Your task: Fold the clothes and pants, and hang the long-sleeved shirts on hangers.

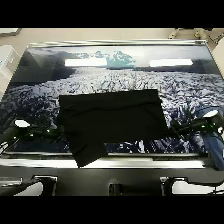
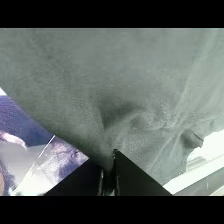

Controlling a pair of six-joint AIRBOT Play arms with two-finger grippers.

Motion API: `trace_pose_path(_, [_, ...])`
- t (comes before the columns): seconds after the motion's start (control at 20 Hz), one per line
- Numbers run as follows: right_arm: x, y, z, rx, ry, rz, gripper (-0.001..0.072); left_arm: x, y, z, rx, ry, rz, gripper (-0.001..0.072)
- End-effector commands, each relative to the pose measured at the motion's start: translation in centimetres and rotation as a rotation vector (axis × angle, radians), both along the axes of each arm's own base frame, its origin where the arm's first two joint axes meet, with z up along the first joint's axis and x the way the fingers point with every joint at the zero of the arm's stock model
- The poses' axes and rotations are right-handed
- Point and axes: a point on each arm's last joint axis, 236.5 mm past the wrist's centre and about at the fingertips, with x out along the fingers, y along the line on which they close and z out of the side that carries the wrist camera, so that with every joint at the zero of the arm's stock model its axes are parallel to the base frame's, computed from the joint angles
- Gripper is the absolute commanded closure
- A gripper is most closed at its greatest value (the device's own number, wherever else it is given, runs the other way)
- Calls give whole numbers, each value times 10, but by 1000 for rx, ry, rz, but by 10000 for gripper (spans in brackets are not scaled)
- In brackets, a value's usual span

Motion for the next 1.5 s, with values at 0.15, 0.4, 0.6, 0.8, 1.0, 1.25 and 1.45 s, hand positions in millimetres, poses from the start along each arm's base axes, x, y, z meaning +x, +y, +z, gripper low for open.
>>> trace_pose_path(0.15, [74,4,91,-86,-323,104,679,75,16,96,47,-310,-25,683])
trace_pose_path(0.4, [156,-31,400,-465,-1177,16,679,135,64,429,288,-1163,114,682])
trace_pose_path(0.6, [53,-6,617,-703,-1744,-114,678,23,53,642,476,-1746,215,682])
trace_pose_path(0.8, [-41,10,662,-798,-1852,-220,678,-55,25,665,434,-1825,238,682])
trace_pose_path(1.0, [-90,5,689,-891,-1932,-338,679,-108,21,705,370,-1970,363,684])
trace_pose_path(1.25, [-73,-1,665,-888,-1831,-296,678,-89,21,686,352,-1873,332,685])
trace_pose_path(1.45, [3,-7,498,-653,-1199,-40,679,6,23,565,254,-1398,185,684])
